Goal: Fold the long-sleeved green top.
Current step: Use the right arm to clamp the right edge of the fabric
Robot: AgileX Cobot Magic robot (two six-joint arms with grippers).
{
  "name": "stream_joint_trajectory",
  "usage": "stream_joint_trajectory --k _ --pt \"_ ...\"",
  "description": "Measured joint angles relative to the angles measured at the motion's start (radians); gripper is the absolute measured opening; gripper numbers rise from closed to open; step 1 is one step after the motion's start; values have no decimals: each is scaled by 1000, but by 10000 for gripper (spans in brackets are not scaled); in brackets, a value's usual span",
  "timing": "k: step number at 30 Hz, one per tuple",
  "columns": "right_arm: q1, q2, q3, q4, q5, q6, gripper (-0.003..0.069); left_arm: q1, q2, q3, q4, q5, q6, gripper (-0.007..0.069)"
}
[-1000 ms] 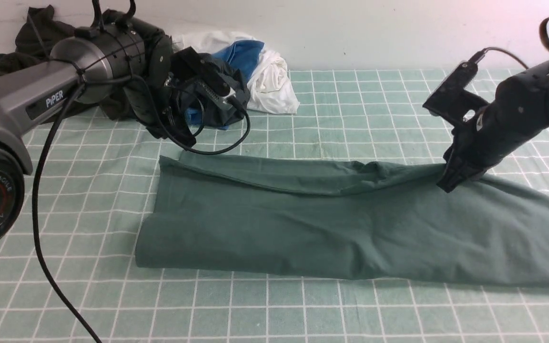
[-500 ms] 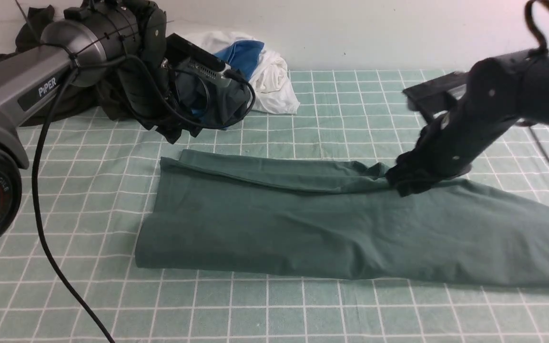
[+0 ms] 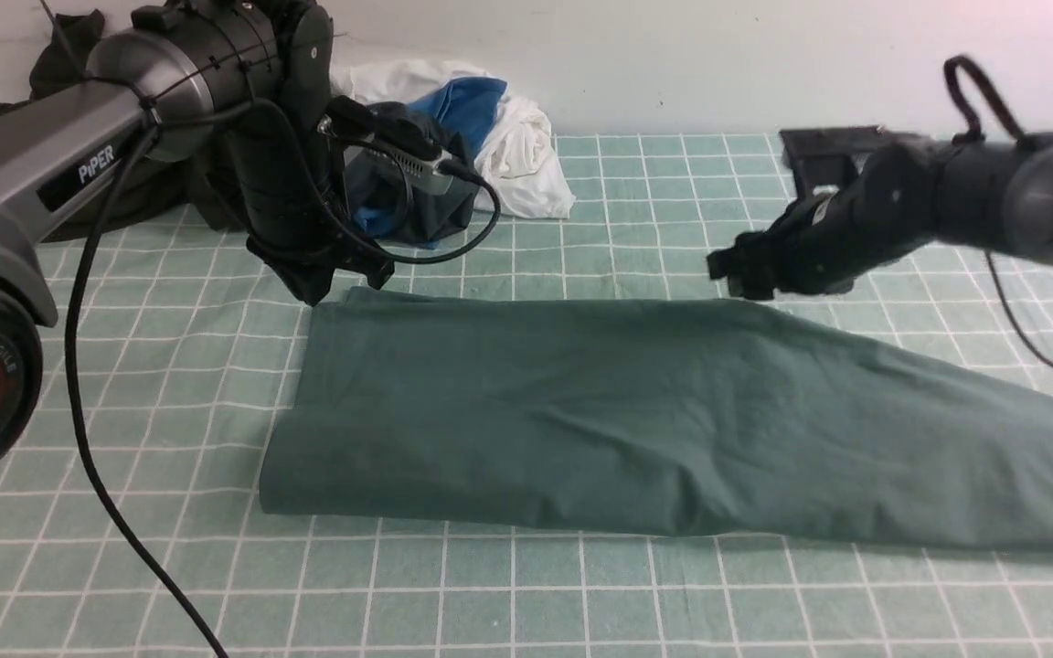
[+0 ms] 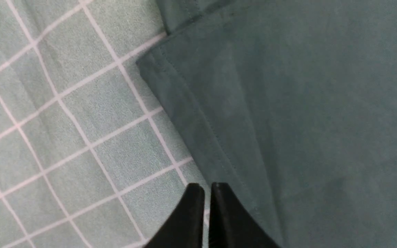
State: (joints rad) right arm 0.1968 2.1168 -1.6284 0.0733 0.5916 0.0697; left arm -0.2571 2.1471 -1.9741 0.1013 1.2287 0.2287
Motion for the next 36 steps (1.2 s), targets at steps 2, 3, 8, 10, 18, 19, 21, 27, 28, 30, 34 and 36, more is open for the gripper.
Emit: stream_joint_trajectory --k 2,3,8,10,18,19,21,27,28,30,34,36 --pt "-13 -8 -31 -6 63 -2 360 0 -15 0 -18 1 10 0" --pt "-22 -23 -51 -11 112 -11 360 0 -29 0 -35 1 19 -3" --pt "-37 -161 -72 -27 296 -124 360 0 -98 22 -89 2 39 -3" --pt "-39 -233 -45 -36 322 -149 360 0 -150 75 -94 2 40 -3" --pt "-39 -551 247 -47 305 -162 360 0 -415 433 -101 -107 40 -3" --pt "-39 -601 307 -53 301 -162 360 0 -449 486 -115 -140 40 -3" --pt "-39 -663 366 -59 297 -158 360 0 -511 577 -129 -189 40 -3" --pt "-40 -811 482 -116 306 -87 359 0 -639 821 -197 -377 40 -3" --pt "-40 -817 485 -121 311 -83 359 0 -647 842 -203 -397 40 -3" --pt "-40 -847 491 -145 356 -60 359 0 -693 922 -223 -474 40 -3" --pt "-40 -899 495 -160 427 -32 359 0 -771 1040 -247 -597 40 -3" --pt "-40 -925 495 -161 450 -27 359 0 -798 1078 -251 -647 40 -3"
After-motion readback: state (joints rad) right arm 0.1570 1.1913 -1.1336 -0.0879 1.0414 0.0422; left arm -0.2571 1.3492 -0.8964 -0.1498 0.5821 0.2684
